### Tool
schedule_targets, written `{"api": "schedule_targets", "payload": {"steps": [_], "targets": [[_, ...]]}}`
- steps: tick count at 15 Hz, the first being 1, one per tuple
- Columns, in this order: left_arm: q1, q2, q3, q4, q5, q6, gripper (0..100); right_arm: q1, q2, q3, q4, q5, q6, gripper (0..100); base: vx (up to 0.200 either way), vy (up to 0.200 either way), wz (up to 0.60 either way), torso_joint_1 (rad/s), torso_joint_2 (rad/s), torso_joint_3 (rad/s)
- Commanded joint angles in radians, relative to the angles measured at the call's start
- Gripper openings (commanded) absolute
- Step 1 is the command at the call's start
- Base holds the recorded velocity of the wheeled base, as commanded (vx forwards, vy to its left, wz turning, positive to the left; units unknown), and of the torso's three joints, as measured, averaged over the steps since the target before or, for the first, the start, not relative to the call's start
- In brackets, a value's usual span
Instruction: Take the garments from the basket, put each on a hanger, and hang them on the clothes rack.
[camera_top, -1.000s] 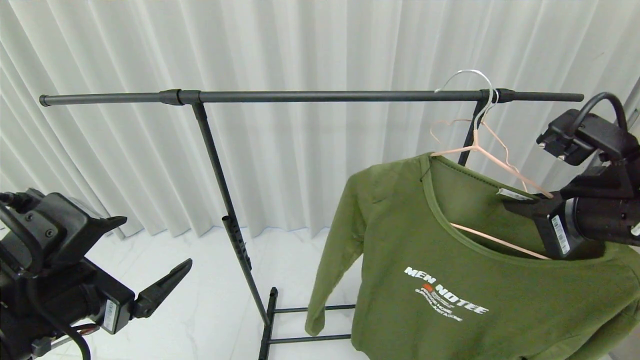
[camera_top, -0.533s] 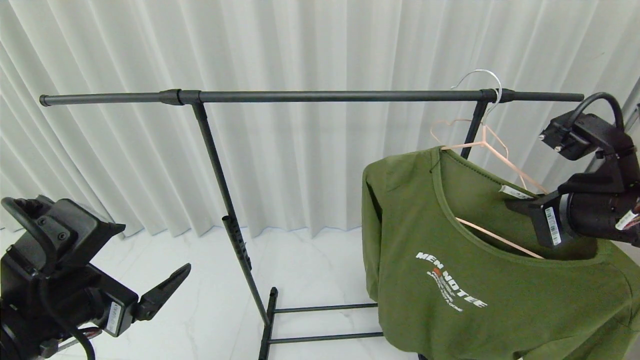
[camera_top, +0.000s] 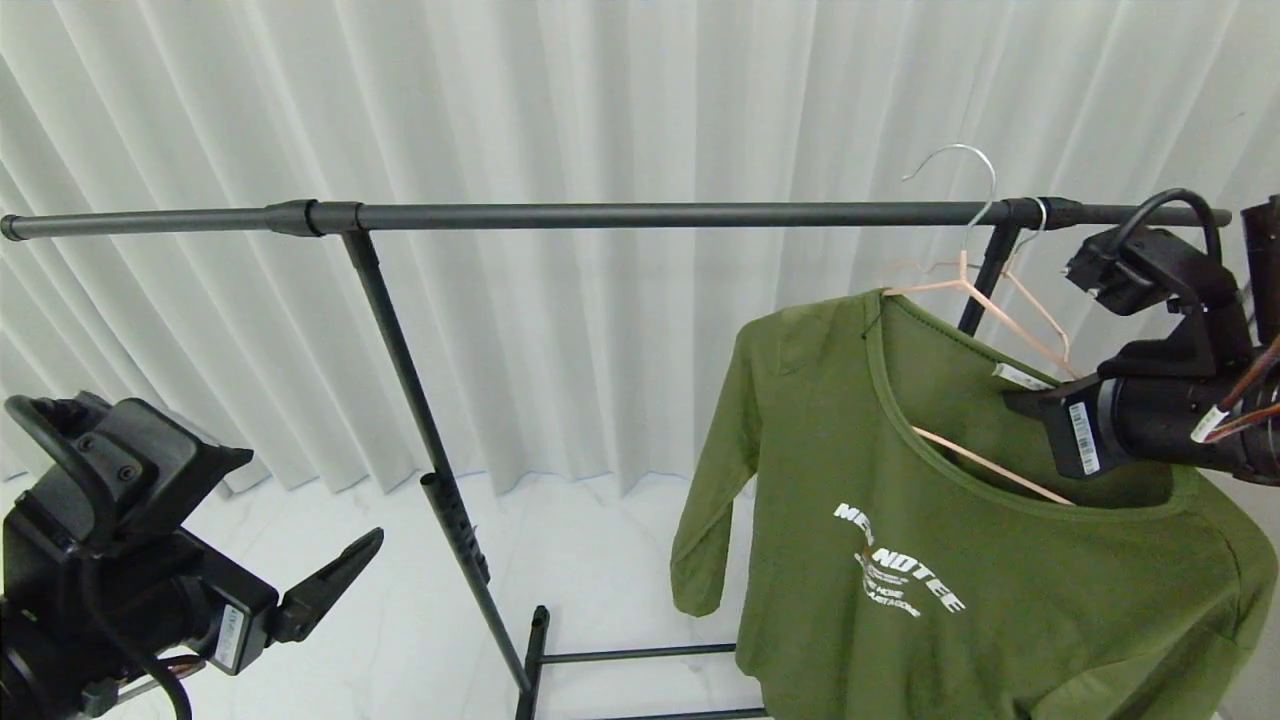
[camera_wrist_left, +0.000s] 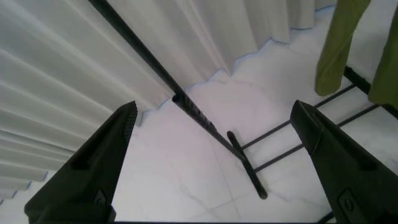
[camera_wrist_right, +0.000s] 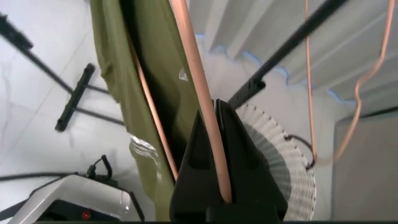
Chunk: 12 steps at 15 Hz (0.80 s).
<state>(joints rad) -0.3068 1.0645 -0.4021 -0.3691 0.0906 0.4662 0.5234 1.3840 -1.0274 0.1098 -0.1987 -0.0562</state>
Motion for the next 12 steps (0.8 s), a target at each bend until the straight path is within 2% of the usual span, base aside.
{"api": "schedule_targets", "payload": {"steps": [1,7,9,12], "targets": [[0.000,-0.001,0.000,-0.001,0.000,0.000,100,0.000,0.027,0.000,-0.016,-0.002,-0.002,0,0.200,0.000,0.00,0.007,0.00,-0.002],[0.000,0.002,0.005,-0.001,0.000,-0.001,100,0.003,0.073,-0.002,-0.022,-0.002,-0.002,0,0.200,0.000,0.00,0.002,0.00,0.003],[0.000,0.003,0.005,-0.001,-0.002,-0.001,100,0.001,0.086,0.000,-0.024,-0.010,-0.002,0,0.000,0.000,0.00,0.000,0.00,0.000],[0.000,0.000,0.005,-0.001,-0.003,-0.001,100,0.003,0.132,-0.003,-0.048,-0.070,0.032,0,0.000,0.000,0.00,0.000,0.00,0.000]]}}
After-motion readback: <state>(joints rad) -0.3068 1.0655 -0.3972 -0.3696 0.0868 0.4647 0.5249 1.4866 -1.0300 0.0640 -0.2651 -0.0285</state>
